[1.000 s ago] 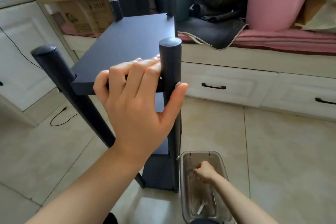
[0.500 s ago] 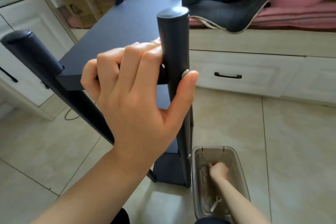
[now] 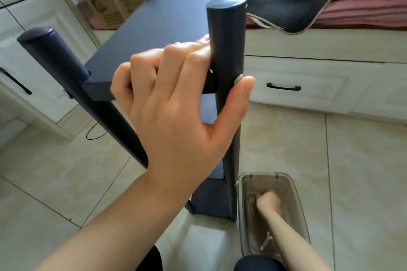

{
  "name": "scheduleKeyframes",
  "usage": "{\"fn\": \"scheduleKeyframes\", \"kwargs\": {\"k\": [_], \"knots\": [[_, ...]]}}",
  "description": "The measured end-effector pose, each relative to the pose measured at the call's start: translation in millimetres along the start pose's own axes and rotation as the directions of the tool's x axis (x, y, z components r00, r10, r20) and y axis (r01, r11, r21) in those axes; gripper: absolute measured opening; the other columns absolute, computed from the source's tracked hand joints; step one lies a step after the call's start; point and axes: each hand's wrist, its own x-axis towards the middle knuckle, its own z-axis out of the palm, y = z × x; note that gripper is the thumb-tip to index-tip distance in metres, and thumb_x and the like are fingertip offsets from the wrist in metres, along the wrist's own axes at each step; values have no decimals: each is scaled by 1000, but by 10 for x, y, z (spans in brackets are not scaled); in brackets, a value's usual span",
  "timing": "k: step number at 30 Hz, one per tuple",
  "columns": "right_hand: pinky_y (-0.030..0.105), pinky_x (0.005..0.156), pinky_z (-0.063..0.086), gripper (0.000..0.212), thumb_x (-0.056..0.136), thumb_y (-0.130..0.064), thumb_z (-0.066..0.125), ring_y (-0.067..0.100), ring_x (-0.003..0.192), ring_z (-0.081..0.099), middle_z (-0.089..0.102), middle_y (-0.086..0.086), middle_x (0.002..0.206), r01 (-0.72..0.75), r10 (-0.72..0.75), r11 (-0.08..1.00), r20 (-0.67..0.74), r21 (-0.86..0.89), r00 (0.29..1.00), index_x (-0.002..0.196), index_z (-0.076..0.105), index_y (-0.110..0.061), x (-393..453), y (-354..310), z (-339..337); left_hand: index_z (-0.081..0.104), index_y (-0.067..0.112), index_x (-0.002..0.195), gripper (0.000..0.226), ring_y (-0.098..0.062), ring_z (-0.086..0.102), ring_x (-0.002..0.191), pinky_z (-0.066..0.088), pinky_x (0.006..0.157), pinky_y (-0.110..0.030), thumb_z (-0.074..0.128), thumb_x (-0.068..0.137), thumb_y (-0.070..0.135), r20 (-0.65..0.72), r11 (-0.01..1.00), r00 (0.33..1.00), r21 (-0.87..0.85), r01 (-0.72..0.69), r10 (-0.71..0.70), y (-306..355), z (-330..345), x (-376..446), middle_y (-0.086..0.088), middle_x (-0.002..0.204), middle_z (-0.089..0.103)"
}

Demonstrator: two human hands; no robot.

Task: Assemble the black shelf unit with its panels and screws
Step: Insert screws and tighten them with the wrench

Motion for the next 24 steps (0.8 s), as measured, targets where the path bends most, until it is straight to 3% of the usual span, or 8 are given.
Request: {"fn": "scheduleKeyframes", "kwargs": {"k": [2, 4, 7, 12, 15, 18, 21, 24], "knots": [[38, 82, 54, 15, 99, -14, 57, 30, 94, 63, 65, 15, 100, 20, -19, 998, -15, 55, 1000, 85, 55, -8, -36, 5, -53, 70, 13, 92, 48, -24, 54, 97, 32, 93, -39, 44, 102, 51, 0, 1000, 1000, 0, 10, -10, 19, 12, 7, 3, 100, 69], [36, 78, 50, 9, 97, -11, 60, 32, 99, 62, 64, 16, 104, 51, -49, 994, -29, 96, 998, 92, 55, -6, -113, 3, -131, 71, 13, 93, 47, -23, 54, 97, 32, 93, -38, 46, 102, 51, -8, 1000, 1000, -6, 11, -11, 32, 20, 23, 3, 100, 69], [33, 82, 50, 13, 94, -12, 65, 29, 101, 64, 67, 13, 106, 155, -152, 980, -35, 123, 988, 105, 62, -5, -291, -8, -312, 72, 13, 96, 44, -22, 54, 99, 30, 93, -37, 48, 101, 50, -4, 1000, 1000, -21, 10, -10, 29, 10, 30, 2, 102, 70], [37, 92, 53, 10, 89, -15, 71, 21, 95, 67, 72, 5, 95, 323, -326, 913, -32, 249, 945, 98, 71, -10, -720, -96, -763, 72, 14, 103, 43, -21, 52, 104, 26, 97, -34, 51, 100, 52, 53, 997, 998, -64, 47, -43, -26, -62, 47, 1, 105, 70], [40, 89, 57, 7, 94, -11, 64, 20, 88, 71, 75, 8, 89, 338, -381, 795, -19, 503, 924, 100, 66, -7, -1100, -245, -1097, 72, 16, 107, 41, -22, 55, 107, 29, 96, -35, 54, 99, 52, 112, 991, 991, -98, 86, -75, -6, -130, 65, 3, 109, 70], [27, 73, 60, 13, 102, -16, 53, 10, 75, 70, 76, 4, 83, 335, -460, 646, -1, 686, 888, 106, 61, -7, -1561, -515, -1466, 73, 16, 111, 44, -24, 58, 109, 30, 98, -36, 53, 97, 53, 183, 985, 977, -116, 129, -106, 25, -205, 95, 3, 112, 70], [23, 67, 57, 14, 104, -21, 49, 8, 73, 70, 77, 2, 85, 431, -585, 495, -77, 754, 807, 107, 57, -10, -1991, -803, -1790, 73, 16, 113, 49, -25, 59, 110, 28, 98, -36, 50, 95, 55, 252, 979, 960, -127, 157, -122, 27, -286, 141, 2, 115, 71], [22, 68, 56, 17, 104, -27, 48, 9, 82, 72, 77, -2, 90, 521, -645, 427, -155, 740, 748, 108, 55, -12, -2327, -1049, -1956, 73, 16, 115, 51, -25, 58, 113, 28, 97, -36, 49, 95, 56, 326, 973, 935, -127, 191, -141, 12, -356, 194, 2, 117, 71]]}}
